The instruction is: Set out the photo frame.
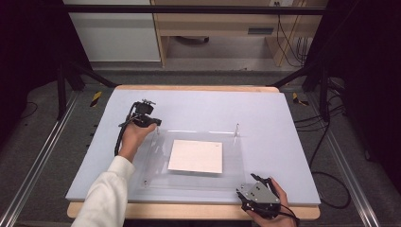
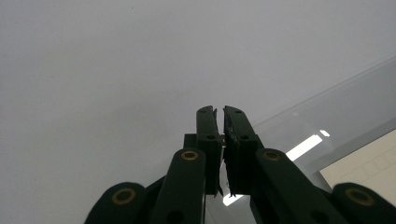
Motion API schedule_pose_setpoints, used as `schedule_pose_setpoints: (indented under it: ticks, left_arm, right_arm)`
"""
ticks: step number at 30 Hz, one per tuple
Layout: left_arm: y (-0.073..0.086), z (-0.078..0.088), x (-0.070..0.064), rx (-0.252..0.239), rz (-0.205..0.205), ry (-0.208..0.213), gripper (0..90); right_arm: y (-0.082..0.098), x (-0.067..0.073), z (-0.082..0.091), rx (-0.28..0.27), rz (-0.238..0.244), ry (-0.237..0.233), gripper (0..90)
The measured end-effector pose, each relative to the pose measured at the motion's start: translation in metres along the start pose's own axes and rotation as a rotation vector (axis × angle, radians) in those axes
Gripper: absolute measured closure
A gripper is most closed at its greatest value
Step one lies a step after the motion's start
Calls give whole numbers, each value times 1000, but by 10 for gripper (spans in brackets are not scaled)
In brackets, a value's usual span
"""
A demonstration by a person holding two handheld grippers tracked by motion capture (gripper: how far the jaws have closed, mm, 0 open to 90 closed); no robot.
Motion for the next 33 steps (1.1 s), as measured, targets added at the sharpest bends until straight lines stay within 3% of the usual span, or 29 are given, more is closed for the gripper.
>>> schedule_pose_setpoints:
  ticks: [5, 12, 14, 18, 21, 27, 33]
  left_arm:
    - [0, 0, 0, -3, -7, -1, 847]
    - [1, 1, -1, -6, -26, -8, 845]
    - [2, 2, -1, -17, -38, -16, 842]
    - [2, 3, 1, -41, -62, -36, 809]
    - [-2, 10, 0, -93, -86, -64, 748]
    - [-5, 38, -23, -187, -178, -63, 582]
    - [18, 66, -64, -208, -344, -19, 473]
  right_arm:
    - [-6, 2, 1, -33, 27, -12, 349]
    - [-7, 5, 1, -35, 45, -22, 368]
    - [-10, 11, 1, -45, 56, -46, 402]
    - [-12, 11, 1, -50, 63, -39, 406]
    - [-14, 9, 3, -60, 53, -34, 417]
    - [-20, 5, 7, -71, 39, -37, 435]
    - [-26, -1, 10, -81, 14, -31, 452]
Point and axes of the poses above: each handheld gripper's, and its own axes: z roughly backward along the jaws, y roughly out of its underside, x roughly to its left, the point moved 10 cm from there along -z, roughly forward along the jaws, and after that the axes turned 14 degrees about y, right-handed, at the moved point
